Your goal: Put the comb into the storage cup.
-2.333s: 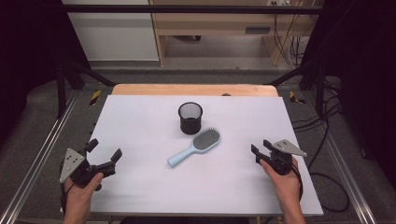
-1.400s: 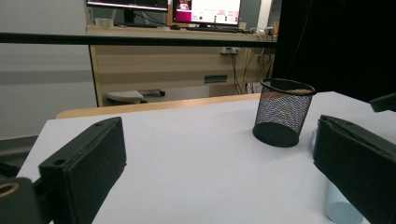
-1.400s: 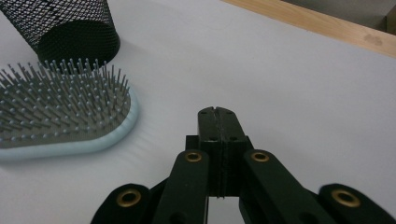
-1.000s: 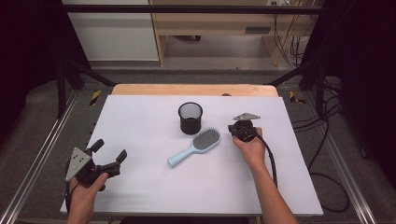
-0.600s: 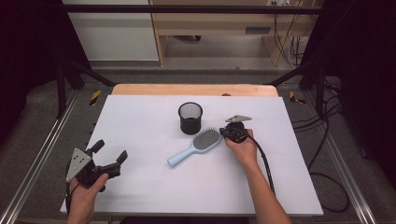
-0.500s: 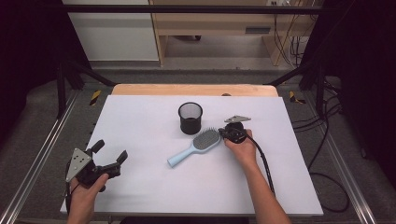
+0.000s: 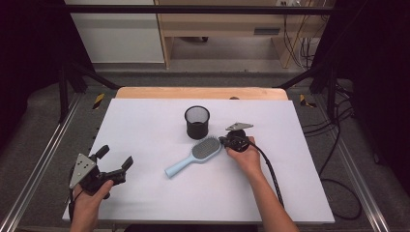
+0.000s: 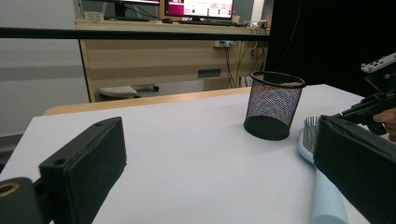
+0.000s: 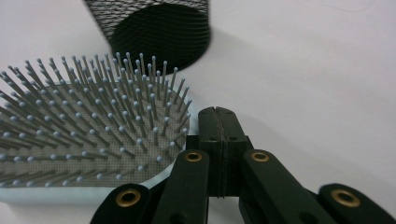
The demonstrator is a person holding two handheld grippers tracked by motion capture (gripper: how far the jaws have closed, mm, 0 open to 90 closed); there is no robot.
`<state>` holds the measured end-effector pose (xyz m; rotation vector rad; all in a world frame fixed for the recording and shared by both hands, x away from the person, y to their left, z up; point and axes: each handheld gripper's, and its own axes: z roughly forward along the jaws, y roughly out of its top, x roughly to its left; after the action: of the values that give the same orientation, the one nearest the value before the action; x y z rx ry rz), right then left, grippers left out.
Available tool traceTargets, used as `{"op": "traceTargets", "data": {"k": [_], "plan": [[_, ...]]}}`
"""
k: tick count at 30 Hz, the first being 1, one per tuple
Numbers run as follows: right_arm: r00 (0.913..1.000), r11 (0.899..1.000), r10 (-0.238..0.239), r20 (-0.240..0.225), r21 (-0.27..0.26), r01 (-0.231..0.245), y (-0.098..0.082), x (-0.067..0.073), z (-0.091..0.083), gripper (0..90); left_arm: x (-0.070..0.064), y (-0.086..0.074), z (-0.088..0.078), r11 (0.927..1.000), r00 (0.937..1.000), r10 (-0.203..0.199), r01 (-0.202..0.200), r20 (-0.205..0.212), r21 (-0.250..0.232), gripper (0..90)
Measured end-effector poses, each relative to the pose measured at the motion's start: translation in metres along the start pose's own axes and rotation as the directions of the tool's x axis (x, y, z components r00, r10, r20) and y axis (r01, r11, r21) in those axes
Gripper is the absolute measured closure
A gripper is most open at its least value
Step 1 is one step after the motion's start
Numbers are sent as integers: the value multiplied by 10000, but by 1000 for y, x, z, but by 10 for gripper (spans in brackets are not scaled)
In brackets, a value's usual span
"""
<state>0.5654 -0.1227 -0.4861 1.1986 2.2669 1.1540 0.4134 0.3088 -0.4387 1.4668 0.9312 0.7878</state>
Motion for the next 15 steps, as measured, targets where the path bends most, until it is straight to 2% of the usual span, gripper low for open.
{"op": "traceTargets", "data": {"k": [4,5,7,10,11,15], "plan": [[9990,9995,-300,-328,28,301,2,18,3,900,0,0,0,10000,10000,-18,18,14,14,27],[9981,9990,-436,-438,92,441,4,28,4,900,0,0,0,10000,10000,-20,20,19,44,27],[9978,9988,-460,-476,125,467,5,32,5,900,0,0,0,10000,10000,-19,19,28,46,27],[9952,9971,-720,-666,202,735,7,48,9,900,0,0,0,10000,10000,-8,8,37,63,27],[9952,9971,-720,-666,202,735,7,48,9,900,0,0,0,10000,10000,-8,8,37,63,27],[9916,9951,-913,-916,289,943,8,64,12,900,-1,0,1,9999,9999,-68,67,139,110,28]]}}
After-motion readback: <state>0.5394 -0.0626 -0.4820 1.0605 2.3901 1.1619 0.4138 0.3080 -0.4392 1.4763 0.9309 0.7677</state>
